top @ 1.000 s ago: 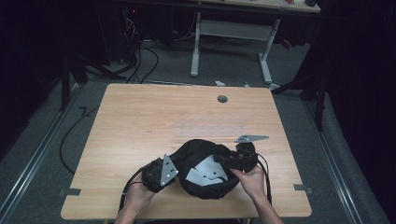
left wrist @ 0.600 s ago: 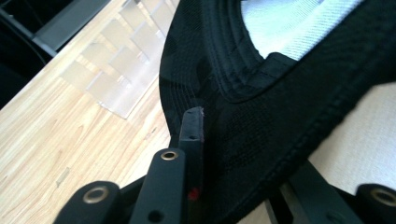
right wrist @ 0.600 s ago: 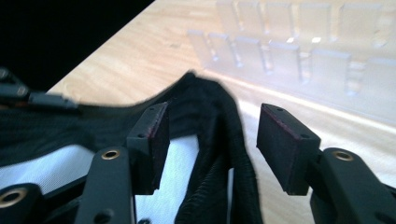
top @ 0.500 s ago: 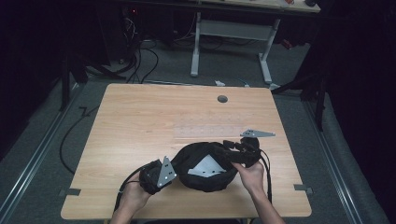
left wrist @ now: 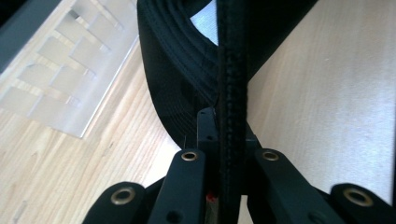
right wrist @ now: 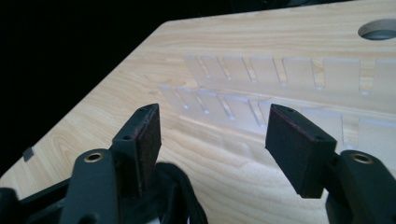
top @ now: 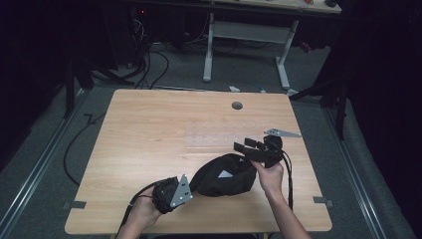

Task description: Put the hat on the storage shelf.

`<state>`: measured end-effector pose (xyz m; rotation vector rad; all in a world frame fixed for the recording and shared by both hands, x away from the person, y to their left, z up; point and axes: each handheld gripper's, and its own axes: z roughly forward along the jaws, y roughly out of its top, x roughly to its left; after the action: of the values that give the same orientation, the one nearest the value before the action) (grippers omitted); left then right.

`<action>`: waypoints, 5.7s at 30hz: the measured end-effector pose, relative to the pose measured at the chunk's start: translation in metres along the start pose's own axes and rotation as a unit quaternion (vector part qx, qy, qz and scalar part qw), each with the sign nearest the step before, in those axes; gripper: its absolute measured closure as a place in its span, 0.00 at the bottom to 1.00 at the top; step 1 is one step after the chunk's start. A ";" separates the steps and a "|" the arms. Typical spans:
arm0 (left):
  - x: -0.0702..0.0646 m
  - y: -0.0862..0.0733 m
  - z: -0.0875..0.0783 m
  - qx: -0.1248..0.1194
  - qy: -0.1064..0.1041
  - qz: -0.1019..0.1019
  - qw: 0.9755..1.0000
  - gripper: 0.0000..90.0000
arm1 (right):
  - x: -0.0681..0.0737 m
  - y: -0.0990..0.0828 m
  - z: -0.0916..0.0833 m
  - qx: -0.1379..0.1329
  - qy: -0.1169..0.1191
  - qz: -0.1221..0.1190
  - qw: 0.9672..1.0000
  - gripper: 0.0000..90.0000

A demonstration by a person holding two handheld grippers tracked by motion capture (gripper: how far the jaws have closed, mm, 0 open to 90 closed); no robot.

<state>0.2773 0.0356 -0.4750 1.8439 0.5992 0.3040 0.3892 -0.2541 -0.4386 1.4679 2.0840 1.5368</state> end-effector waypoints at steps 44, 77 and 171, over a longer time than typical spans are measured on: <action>0.054 0.032 -0.013 -0.121 0.040 -0.199 0.972 0.96 | -0.025 -0.069 0.007 0.090 -0.091 -0.101 0.987 0.46; 0.100 0.078 0.013 -0.203 0.083 -0.249 0.943 0.96 | -0.028 -0.093 0.016 0.109 -0.156 -0.144 0.971 0.45; 0.135 0.064 0.093 -0.202 0.161 -0.254 0.932 0.94 | -0.028 -0.093 0.016 0.109 -0.156 -0.145 0.971 0.43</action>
<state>0.4516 0.0180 -0.4585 1.1964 1.1245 0.3526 0.3568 -0.2644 -0.5310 1.2926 2.2029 0.9307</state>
